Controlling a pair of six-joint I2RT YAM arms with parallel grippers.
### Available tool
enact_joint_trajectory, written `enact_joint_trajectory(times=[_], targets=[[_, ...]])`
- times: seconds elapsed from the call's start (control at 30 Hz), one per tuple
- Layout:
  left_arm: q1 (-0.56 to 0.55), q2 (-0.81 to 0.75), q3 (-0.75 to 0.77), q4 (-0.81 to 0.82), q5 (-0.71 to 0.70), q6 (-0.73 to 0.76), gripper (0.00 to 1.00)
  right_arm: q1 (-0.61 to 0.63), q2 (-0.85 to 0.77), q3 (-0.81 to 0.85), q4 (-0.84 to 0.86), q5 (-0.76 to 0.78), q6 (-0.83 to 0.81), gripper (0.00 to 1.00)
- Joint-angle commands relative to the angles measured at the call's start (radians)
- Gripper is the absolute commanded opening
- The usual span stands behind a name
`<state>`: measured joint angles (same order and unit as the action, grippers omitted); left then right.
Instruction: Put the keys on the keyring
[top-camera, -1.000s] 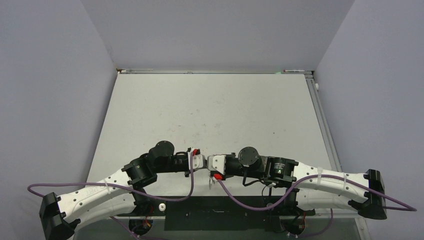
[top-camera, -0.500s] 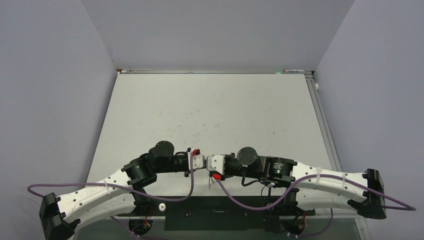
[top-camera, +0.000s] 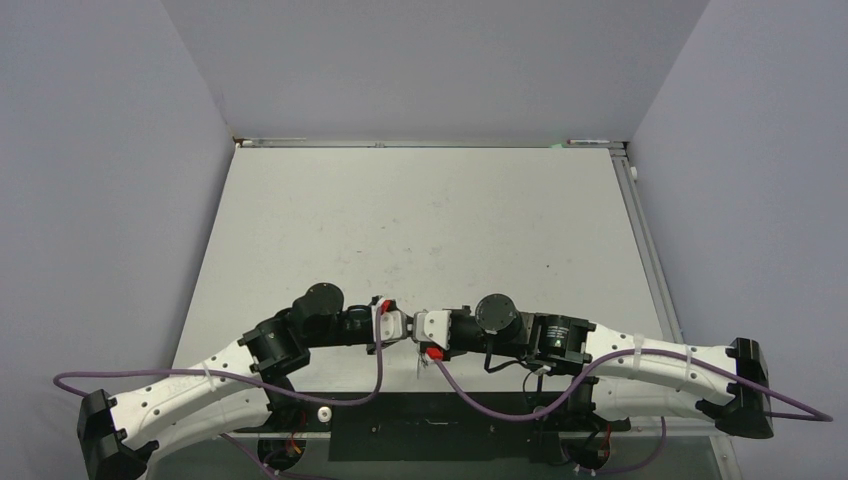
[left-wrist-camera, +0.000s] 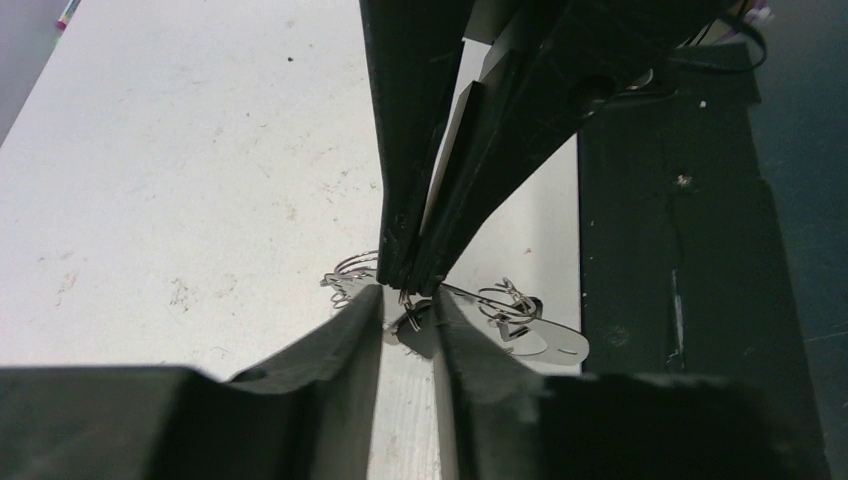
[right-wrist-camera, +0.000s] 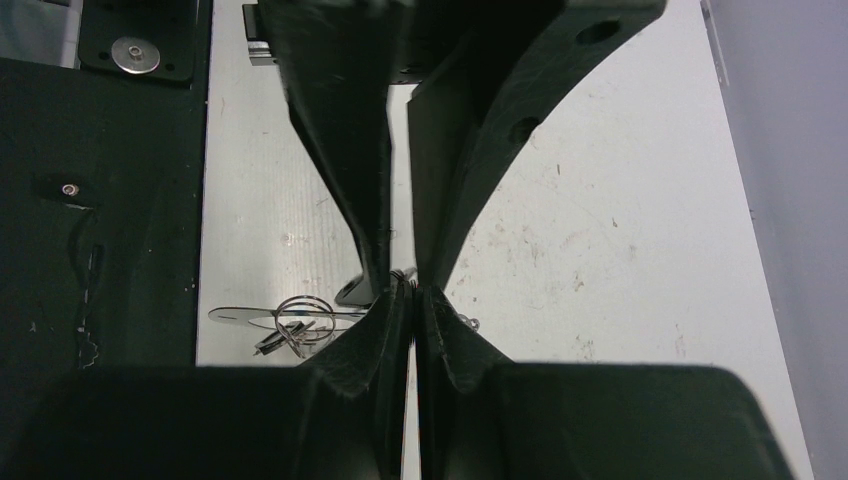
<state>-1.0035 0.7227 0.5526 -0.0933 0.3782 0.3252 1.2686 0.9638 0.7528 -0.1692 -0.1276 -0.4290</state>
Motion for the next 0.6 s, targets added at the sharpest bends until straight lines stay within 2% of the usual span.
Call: enact_joint_trajectory(times=[0.0, 0.33, 0.57], targets=[[-0.007, -0.037, 0.023, 0.076, 0.024, -0.001, 0.38, -0.006, -0.084, -0.012, 0.102, 0.015, 0.016, 0.05], [0.009, -0.044, 0.021, 0.124, 0.055, -0.028, 0.37, -0.006, -0.153, -0.050, 0.197, -0.003, 0.046, 0.05], [0.022, -0.061, 0.012, 0.157, 0.071, -0.042, 0.26, -0.005, -0.149, -0.050, 0.199, -0.009, 0.047, 0.05]])
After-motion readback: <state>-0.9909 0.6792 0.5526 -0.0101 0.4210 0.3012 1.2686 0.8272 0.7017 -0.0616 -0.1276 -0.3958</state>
